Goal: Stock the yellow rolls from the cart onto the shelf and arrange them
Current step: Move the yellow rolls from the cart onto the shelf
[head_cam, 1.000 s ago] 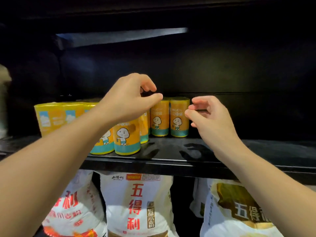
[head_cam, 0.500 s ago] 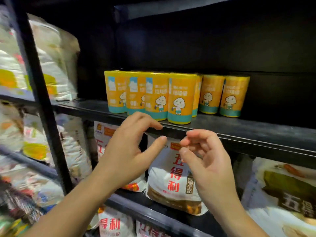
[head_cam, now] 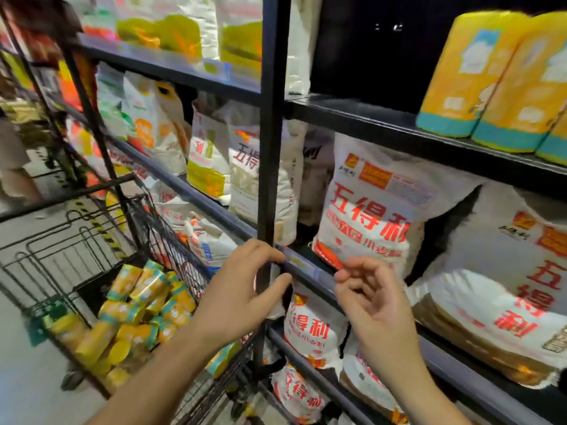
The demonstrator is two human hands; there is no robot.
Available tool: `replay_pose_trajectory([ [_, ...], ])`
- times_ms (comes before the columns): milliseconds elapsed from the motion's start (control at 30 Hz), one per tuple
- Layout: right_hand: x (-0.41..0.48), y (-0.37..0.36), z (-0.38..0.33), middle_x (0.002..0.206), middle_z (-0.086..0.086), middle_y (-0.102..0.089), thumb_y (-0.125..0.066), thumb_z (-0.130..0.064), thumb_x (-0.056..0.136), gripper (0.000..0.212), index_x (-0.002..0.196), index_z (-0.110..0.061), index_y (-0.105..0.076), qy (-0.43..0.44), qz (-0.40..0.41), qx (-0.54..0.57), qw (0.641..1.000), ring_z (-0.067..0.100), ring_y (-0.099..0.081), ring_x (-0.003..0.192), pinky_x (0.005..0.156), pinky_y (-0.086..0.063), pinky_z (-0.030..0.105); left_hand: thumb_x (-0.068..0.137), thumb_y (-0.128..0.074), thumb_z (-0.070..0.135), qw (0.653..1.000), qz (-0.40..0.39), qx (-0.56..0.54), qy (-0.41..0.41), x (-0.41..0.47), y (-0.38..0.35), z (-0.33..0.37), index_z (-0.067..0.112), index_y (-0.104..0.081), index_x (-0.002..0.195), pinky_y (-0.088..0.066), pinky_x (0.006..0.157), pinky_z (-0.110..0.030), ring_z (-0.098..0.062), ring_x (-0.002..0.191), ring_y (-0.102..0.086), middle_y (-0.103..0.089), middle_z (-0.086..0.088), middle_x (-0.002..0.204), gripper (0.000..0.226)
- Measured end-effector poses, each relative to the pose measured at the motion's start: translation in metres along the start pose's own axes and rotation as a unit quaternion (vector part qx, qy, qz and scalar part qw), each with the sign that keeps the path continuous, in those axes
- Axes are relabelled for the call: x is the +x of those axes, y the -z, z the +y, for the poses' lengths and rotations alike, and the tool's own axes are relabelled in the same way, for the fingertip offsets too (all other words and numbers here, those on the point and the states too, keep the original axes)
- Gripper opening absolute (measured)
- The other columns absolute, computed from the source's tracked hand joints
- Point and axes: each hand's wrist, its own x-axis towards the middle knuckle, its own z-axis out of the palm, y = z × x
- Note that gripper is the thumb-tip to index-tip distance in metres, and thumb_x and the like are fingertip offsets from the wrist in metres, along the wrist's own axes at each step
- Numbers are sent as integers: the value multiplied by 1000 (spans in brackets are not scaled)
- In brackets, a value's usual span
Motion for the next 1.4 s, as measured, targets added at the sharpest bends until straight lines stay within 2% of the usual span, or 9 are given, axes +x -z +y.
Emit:
replay_pose_trajectory([
  [100, 9, -55, 32, 87, -3, -64, -63, 2, 90, 24, 101, -19, -60, -39, -38, 7, 998, 13, -62, 79, 73, -52, 19, 89, -54, 48, 998, -1, 4, 63, -28, 17, -61, 26, -63, 103, -46, 84, -24, -2, 94, -56, -56, 13, 100, 27],
  [267, 15, -146, 85, 87, 6, -61, -59, 9, 89, 26, 100, -15, -58, -105, -111, 24, 988, 5, -56, 69, 65, -47, 12, 86, -51, 52, 983, -5, 21, 180, -79, 46, -143, 23, -64, 103, -41, 80, -15, 0, 95, -52, -57, 11, 98, 35],
  [433, 19, -204, 141, 81, 3, -53, -57, 12, 90, 22, 101, -7, -56, -169, -172, 7, 971, 0, -47, 60, 58, -41, 12, 90, -66, 33, 955, 20, 8, 297, -122, 56, -205, 27, -62, 103, -45, 85, -22, -5, 97, -55, -59, 9, 102, 15],
  [733, 41, -264, 238, 77, 1, -52, -57, 12, 88, 27, 93, -15, -54, -206, -262, -134, 933, 13, -47, 64, 54, -40, 13, 89, -68, 27, 878, 48, -30, 475, -160, 37, -287, 25, -56, 92, -47, 75, -30, -14, 84, -57, -59, 4, 88, 12],
  [933, 65, -286, 319, 91, 1, -60, -67, -11, 89, 14, 99, -12, -57, -201, -352, -266, 875, 13, -58, 83, 73, -46, 21, 90, -64, 23, 800, 51, -76, 593, -164, -7, -341, 23, -54, 87, -41, 64, -21, -16, 82, -58, -61, -1, 88, 11],
  [1067, 85, -305, 378, 107, 1, -59, -66, -24, 90, 25, 110, -22, -52, -244, -423, -344, 802, 20, -57, 97, 80, -45, 33, 92, -61, 20, 744, 29, -129, 655, -161, -46, -375, 13, -54, 99, -49, 62, -30, -15, 70, -56, -59, -5, 86, 12],
  [1200, 97, -319, 434, 118, 1, -59, -67, -29, 87, 43, 126, -20, -50, -273, -497, -392, 725, 22, -58, 109, 95, -49, 40, 94, -59, 22, 702, 25, -151, 695, -159, -89, -407, 13, -52, 95, -35, 46, -12, -6, 59, -48, -55, 3, 75, 12],
  [1333, 98, -325, 494, 119, -2, -62, -65, -41, 77, 60, 132, -27, -45, -297, -538, -428, 663, 18, -64, 99, 82, -56, 38, 93, -61, 28, 643, 28, -207, 737, -161, -132, -432, 11, -51, 114, -45, 54, -29, -9, 60, -57, -65, -2, 84, 29],
  [1400, 94, -326, 514, 120, -2, -62, -68, -39, 80, 63, 134, -27, -41, -306, -541, -450, 641, 16, -65, 91, 72, -53, 31, 93, -61, 38, 623, 20, -207, 754, -161, -152, -443, 19, -50, 117, -45, 64, -26, -15, 78, -62, -66, -6, 102, 32],
])
